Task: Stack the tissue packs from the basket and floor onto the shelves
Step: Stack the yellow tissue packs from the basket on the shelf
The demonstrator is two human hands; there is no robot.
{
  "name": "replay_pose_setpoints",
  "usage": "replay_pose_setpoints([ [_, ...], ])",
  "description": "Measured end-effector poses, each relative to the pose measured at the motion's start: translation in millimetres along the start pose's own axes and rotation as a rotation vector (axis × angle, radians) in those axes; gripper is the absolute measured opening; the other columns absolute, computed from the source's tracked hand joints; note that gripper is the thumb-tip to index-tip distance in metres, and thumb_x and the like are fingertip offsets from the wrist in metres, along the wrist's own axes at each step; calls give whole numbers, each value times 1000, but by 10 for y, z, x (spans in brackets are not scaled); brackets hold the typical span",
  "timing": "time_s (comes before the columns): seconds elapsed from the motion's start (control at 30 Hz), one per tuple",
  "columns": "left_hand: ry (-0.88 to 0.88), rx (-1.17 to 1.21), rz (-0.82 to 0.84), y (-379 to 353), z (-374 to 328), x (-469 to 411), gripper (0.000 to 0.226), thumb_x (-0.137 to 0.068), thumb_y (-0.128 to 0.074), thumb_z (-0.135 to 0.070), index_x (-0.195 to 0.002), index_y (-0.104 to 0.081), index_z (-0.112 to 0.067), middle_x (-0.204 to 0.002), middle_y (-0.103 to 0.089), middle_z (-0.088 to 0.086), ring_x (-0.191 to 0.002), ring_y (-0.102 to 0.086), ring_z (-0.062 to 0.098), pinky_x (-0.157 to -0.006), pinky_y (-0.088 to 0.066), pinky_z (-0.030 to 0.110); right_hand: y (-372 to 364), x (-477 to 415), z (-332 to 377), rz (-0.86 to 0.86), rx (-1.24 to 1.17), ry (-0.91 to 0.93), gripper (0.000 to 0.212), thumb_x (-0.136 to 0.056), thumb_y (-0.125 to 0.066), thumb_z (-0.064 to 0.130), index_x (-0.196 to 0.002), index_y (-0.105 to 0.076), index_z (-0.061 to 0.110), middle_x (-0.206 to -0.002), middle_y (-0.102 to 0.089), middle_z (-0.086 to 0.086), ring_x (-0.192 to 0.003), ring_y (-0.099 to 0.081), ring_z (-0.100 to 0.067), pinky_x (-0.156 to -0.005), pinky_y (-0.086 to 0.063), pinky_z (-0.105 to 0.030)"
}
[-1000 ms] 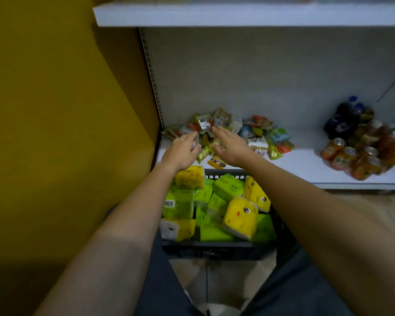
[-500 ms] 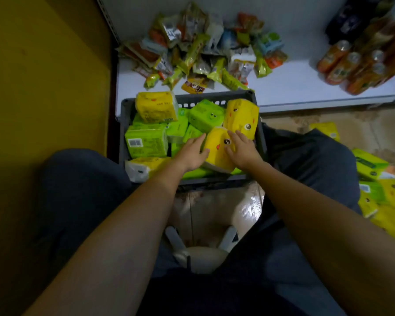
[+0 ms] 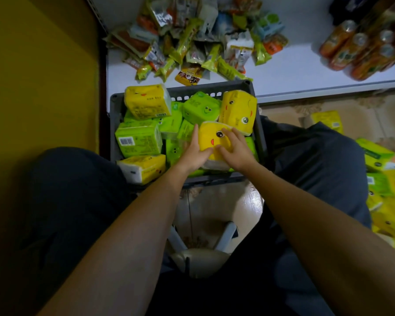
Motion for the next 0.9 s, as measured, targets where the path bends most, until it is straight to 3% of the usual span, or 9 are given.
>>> replay_pose_setpoints([
  [0.07, 27, 22, -13, 91, -28, 61, 92, -89, -60, -31, -145, 11, -41, -156, -2, 12, -141, -16, 33, -100, -40, 43, 25, 42, 96, -21, -35, 20, 56, -93, -54, 28, -143, -32, 20, -155, -11, -9, -142, -17, -25, -110, -22, -31],
  [0.17, 48, 81, -20, 268, -84, 212, 98, -87, -63, -28, -143, 15, -46, -157, -8, 2, -133, -33, 30, -80, -49, 41, 77, 111, 327, -27, -79, 57, 59, -89, -59, 24, -142, -34, 20, -152, -15, -11, -141, -19, -25, -110, -23, -31],
  [0.27, 39, 182, -55, 499, -153, 385, 99, -85, -66, -26, -143, 12, -46, -155, -14, -1, -130, -37, 30, -88, -50, 47, 151, 198, 677, -37, -99, 131, 60, -87, -59, 18, -142, -34, 19, -149, -23, -10, -138, -26, -24, -108, -24, -30],
  [0.4, -31, 364, -229, 933, -348, 645, 67, -90, -57, -36, -142, -16, -42, -146, -28, 4, -124, -43, 30, -81, -49, 43, 290, 324, 1197, -69, -86, 256, 60, -87, -58, 15, -141, -35, 16, -149, -24, -10, -139, -23, -23, -110, -21, -30],
  [0.5, -176, 309, -414, 1334, -652, 913, 47, -93, -51, -34, -135, -31, -31, -136, -36, 12, -118, -46, 33, -95, -45, 45, 454, 445, 1655, -102, -73, 375, 61, -84, -61, 10, -140, -37, 13, -150, -24, -13, -140, -24, -23, -109, -20, -27],
  [0.63, -328, 319, -565, 1800, -1134, 1305, 39, -96, -47, -24, -135, -38, -22, -123, -36, 10, -109, -41, 21, -90, -37, 23, 741, 670, 2325, -158, -58, 510, 62, -86, -63, 18, -141, -36, 15, -154, -15, -11, -142, -18, -21, -110, -18, -25],
  [0.7, -372, 415, -634, 2005, -1342, 1504, 39, -96, -48, -26, -133, -40, -22, -128, -35, 11, -109, -43, 23, -97, -42, 33, 875, 781, 2601, -199, -82, 533, 65, -85, -65, 30, -142, -35, 20, -155, -7, -11, -143, -13, -22, -113, -16, -29],
  [0.77, -398, 540, -702, 2195, -1519, 1677, 39, -93, -50, -30, -130, -41, -23, -132, -37, 15, -110, -50, 29, -93, -48, 43, 975, 891, 2849, -199, -109, 551, 71, -82, -66, 38, -143, -32, 24, -155, 0, -9, -143, -12, -25, -116, -18, -35],
  [0.9, -470, 686, -766, 2476, -1845, 1940, 35, -89, -55, -31, -122, -46, -26, -118, -42, 9, -106, -53, 29, -88, -53, 49, 1125, 1026, 3302, -177, -139, 630, 73, -85, -66, 27, -145, -26, 22, -151, -12, -11, -137, -26, -25, -109, -24, -28],
])
Point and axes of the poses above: each hand's wrist, its own x-axis away from the middle knuckle, its own y-axis out of the back of the hand, z = x × y, the point moved 5 cm from there along -x, towards the middle knuckle
